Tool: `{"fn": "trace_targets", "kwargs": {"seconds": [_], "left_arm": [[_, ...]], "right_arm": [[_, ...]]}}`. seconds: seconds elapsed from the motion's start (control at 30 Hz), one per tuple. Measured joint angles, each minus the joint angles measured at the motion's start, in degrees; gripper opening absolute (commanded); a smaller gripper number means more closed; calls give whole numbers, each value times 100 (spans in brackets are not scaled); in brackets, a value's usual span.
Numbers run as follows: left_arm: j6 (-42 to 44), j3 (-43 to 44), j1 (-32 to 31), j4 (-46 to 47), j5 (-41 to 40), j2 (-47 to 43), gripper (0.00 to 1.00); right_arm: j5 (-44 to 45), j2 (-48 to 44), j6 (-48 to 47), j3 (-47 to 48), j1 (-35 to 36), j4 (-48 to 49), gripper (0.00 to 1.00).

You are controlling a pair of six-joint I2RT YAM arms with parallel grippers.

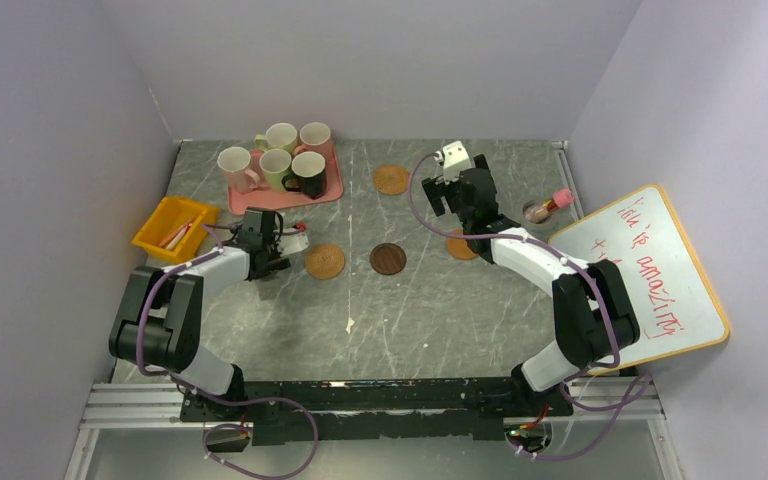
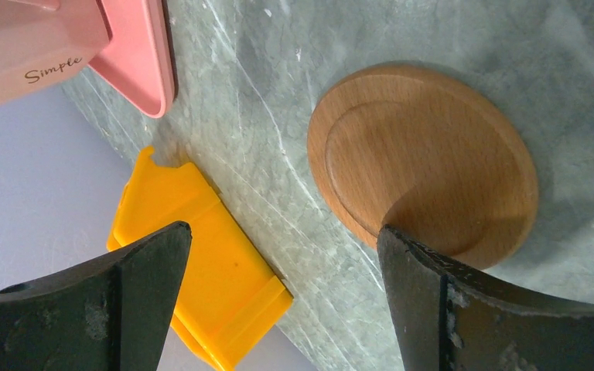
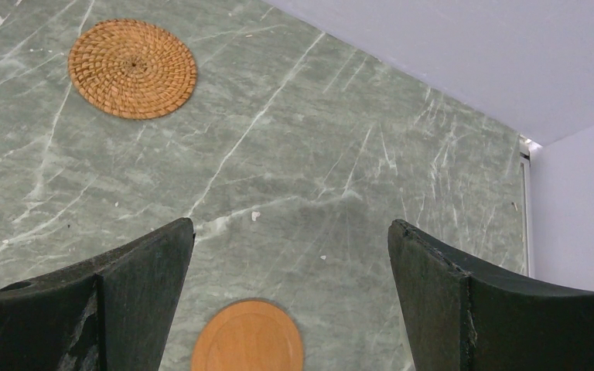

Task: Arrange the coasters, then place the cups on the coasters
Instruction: Move the coaster to the center of the board.

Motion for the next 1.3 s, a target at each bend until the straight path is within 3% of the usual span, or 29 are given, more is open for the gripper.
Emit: {"fn": "trace_targets", "kwargs": {"seconds": [1.3], "left_arm": [[101,-55,57,-61,79,-83,96]], "right_arm": [[-61,0,11,0,-11,-13,100]]}}
